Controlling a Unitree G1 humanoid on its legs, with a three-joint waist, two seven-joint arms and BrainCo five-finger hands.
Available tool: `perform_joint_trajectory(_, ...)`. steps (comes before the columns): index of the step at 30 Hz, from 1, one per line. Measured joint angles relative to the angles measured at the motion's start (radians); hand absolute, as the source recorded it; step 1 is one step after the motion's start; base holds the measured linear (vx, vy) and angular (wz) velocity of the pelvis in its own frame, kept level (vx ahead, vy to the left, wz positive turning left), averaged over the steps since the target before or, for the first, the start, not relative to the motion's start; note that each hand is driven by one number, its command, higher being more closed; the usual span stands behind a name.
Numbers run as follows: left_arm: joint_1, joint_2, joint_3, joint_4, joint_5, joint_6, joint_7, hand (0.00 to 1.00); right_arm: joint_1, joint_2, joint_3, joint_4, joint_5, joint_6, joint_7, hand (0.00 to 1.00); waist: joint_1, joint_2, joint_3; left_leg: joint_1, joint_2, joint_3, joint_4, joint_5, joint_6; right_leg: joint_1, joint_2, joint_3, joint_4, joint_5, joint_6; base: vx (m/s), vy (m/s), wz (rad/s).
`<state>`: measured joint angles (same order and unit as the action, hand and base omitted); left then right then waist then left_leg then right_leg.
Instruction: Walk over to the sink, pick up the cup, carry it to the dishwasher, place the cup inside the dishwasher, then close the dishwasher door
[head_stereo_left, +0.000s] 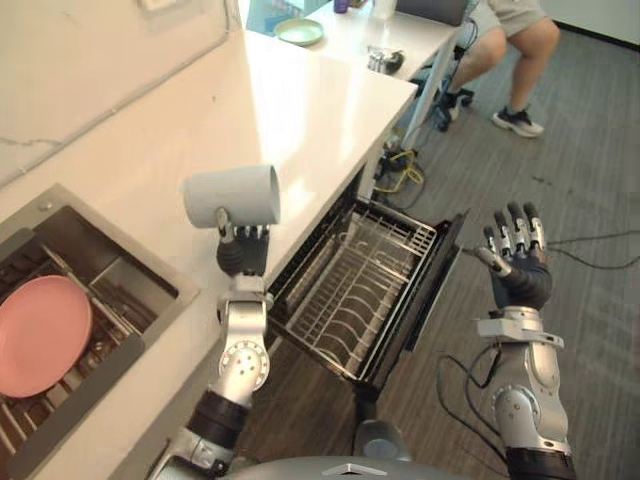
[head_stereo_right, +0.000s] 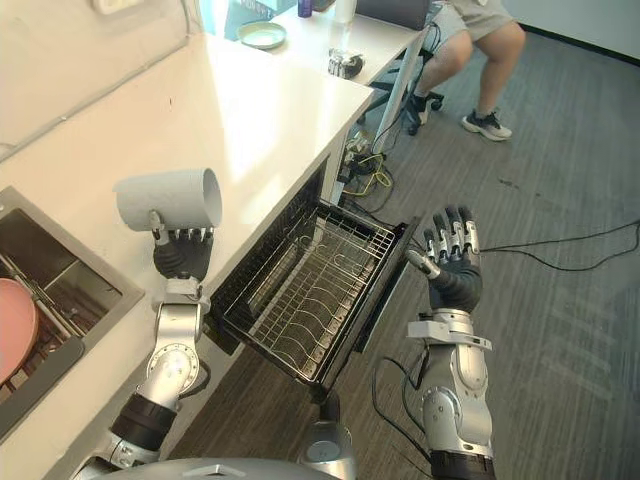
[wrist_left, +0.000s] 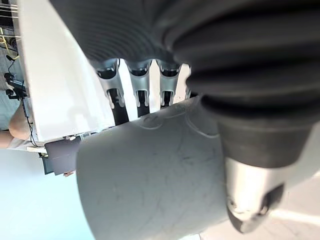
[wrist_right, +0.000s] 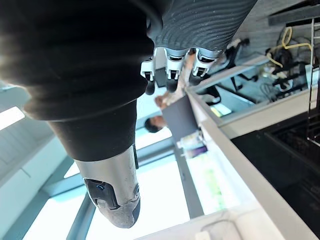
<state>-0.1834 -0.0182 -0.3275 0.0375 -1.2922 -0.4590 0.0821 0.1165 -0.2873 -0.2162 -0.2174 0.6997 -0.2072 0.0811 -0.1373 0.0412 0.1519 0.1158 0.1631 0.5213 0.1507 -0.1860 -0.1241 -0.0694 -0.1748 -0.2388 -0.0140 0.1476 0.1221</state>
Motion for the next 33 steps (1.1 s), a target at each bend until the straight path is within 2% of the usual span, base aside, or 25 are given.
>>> perform_joint_trajectory(3,0.000,0.005,0.002,0.031,0.013,0.002,0.000,1.00,-0.003,-0.001,0.006,-0.078,-0.001,0.009,0.007,0.00,0.000,-0.005,-0.004,0.007,-0.010,-0.002,-0.020,0.010,0.005,0.000,-0.002,0.006,-0.011,0.009,0.001,-0.10,-0.008,-0.05)
perform_joint_trajectory(9,0.000,0.016,-0.006,0.039,0.047,0.005,-0.001,1.00,-0.008,-0.002,0.019,-0.087,-0.031,0.041,0.005,0.00,0.003,-0.026,-0.022,0.010,-0.014,-0.002,-0.030,0.019,0.004,0.003,0.001,0.014,-0.029,0.025,0.001,-0.11,-0.039,-0.04)
perform_joint_trajectory(12,0.000,0.026,-0.021,0.064,0.142,0.006,0.002,1.00,-0.009,-0.011,0.037,-0.088,-0.039,0.075,0.006,0.00,0.003,-0.041,-0.036,0.009,-0.016,0.008,-0.024,0.019,0.005,0.005,0.004,0.032,-0.052,0.042,0.000,-0.11,-0.034,-0.14)
perform_joint_trajectory(14,0.000,0.037,-0.037,0.064,0.250,0.004,0.013,1.00,-0.017,-0.042,0.063,-0.090,-0.041,0.093,0.012,0.00,0.002,-0.047,-0.040,0.010,-0.015,0.017,-0.013,0.018,0.006,0.009,0.006,0.039,-0.064,0.054,-0.004,-0.12,-0.039,-0.15)
perform_joint_trajectory(17,0.000,0.039,-0.057,0.081,0.431,-0.016,0.065,1.00,-0.055,-0.072,0.091,-0.090,-0.042,0.130,0.029,0.00,0.001,-0.050,-0.044,0.025,-0.014,0.030,-0.012,0.016,0.007,0.017,0.008,0.055,-0.066,0.060,-0.006,-0.11,-0.026,-0.13)
perform_joint_trajectory(22,-0.013,0.048,-0.070,0.133,0.627,-0.055,0.146,1.00,-0.105,-0.100,0.112,-0.092,-0.069,0.173,0.050,0.00,0.002,-0.056,-0.055,0.024,-0.010,0.034,0.012,0.005,0.008,0.016,0.010,0.066,-0.066,0.060,-0.013,-0.08,-0.026,-0.08)
perform_joint_trajectory(26,-0.037,0.050,-0.078,0.151,0.711,-0.079,0.205,1.00,-0.145,-0.122,0.156,-0.092,-0.069,0.193,0.062,0.00,0.003,-0.061,-0.059,0.022,-0.006,0.035,0.025,0.003,0.006,0.016,0.011,0.067,-0.066,0.061,-0.017,-0.04,-0.024,-0.03)
perform_joint_trajectory(27,-0.046,0.051,-0.091,0.159,0.733,-0.099,0.227,1.00,-0.169,-0.123,0.179,-0.092,-0.069,0.201,0.064,0.00,0.003,-0.066,-0.063,0.022,-0.002,0.034,0.036,0.002,0.005,0.015,0.013,0.067,-0.066,0.071,-0.012,0.00,0.000,0.00)
perform_joint_trajectory(30,-0.066,0.052,-0.108,0.184,0.762,-0.107,0.258,1.00,-0.191,-0.125,0.201,-0.093,-0.069,0.215,0.065,0.00,0.009,-0.075,-0.069,0.022,0.002,0.033,0.043,0.001,0.004,0.015,0.015,0.068,-0.066,0.075,-0.014,0.00,0.000,0.00)
perform_joint_trajectory(33,-0.075,0.049,-0.112,0.220,0.848,-0.133,0.321,1.00,-0.217,-0.125,0.243,-0.102,-0.067,0.237,0.070,0.00,0.012,-0.088,-0.078,0.017,0.003,0.032,0.044,0.000,0.004,0.017,0.016,0.068,-0.066,0.075,-0.014,-0.05,-0.018,0.00)
